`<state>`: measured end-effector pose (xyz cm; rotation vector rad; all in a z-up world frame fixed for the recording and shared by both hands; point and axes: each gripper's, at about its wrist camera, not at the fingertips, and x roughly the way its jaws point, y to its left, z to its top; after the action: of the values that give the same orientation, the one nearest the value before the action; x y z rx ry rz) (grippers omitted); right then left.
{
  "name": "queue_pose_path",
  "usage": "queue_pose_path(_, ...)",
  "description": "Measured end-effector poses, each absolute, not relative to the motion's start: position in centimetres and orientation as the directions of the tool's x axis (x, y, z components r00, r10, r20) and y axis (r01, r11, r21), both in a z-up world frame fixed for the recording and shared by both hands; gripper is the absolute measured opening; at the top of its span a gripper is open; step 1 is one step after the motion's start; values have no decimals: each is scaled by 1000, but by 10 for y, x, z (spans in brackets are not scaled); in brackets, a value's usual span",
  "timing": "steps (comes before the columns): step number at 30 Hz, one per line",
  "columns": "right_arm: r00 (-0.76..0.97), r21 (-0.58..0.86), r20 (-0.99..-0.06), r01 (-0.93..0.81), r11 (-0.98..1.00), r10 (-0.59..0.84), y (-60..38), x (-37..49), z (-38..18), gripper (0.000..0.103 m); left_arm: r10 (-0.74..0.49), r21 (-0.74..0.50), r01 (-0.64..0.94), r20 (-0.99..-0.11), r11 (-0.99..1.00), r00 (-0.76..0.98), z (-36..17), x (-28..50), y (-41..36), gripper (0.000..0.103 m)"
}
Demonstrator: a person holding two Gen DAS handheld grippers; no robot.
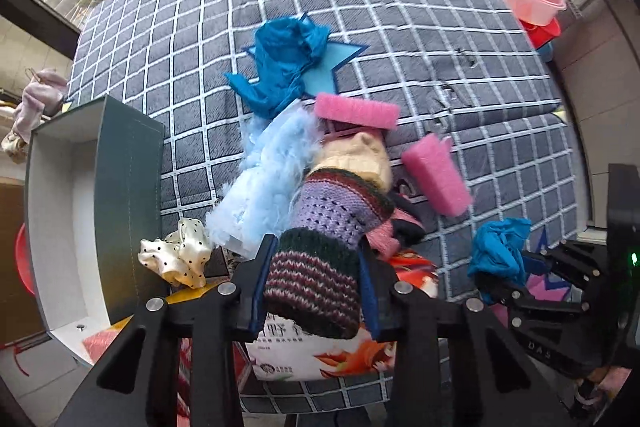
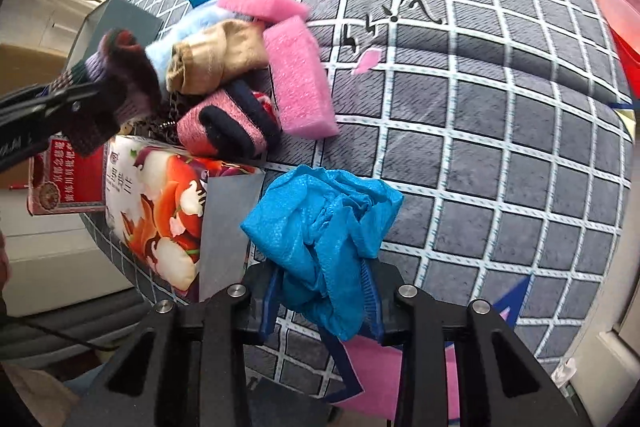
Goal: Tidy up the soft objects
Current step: 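Carry the sock and blue cloth with both tools over the white box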
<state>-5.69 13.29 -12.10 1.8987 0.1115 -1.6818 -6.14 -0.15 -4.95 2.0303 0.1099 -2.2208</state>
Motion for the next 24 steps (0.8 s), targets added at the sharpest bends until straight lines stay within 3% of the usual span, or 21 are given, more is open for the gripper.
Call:
queue_pose_path(14,189,393,-919,381,-837,-345,168,-29,-88,37,32,-35,29,-991,-999,-129,-21,3,19,41)
queue_pose_path(24,171,360,-932,346,-866,-319,135,17,-75,37,141,-122,-146,-981,-982,-131,-18,61,11,41)
